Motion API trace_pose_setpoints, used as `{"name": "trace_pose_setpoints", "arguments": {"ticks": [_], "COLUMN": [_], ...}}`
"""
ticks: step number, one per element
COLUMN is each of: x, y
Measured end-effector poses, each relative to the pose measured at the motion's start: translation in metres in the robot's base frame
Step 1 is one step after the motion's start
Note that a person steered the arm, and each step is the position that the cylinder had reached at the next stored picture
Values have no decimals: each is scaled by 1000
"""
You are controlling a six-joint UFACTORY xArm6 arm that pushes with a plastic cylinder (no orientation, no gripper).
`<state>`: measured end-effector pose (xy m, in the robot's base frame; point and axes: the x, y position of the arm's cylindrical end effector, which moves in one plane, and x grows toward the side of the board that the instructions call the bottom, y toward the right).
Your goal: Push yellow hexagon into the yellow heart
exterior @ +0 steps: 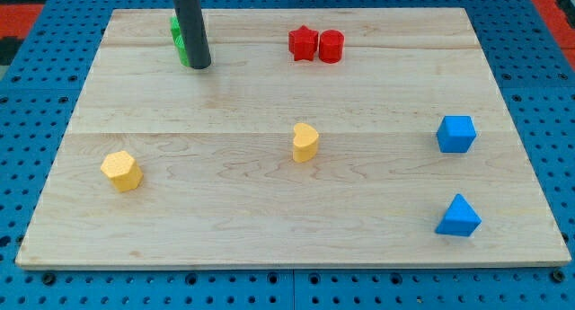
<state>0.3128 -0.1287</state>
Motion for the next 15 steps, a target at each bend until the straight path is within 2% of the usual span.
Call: {"name": "trace_pose_setpoints", "arguments": {"ticks": [3,4,6,7,9,10,12,14,15], "x": [-1,41,73,106,188,201,187,180,176], "y": [-9,5,-88,-105,-105,-90,86,71,82]}}
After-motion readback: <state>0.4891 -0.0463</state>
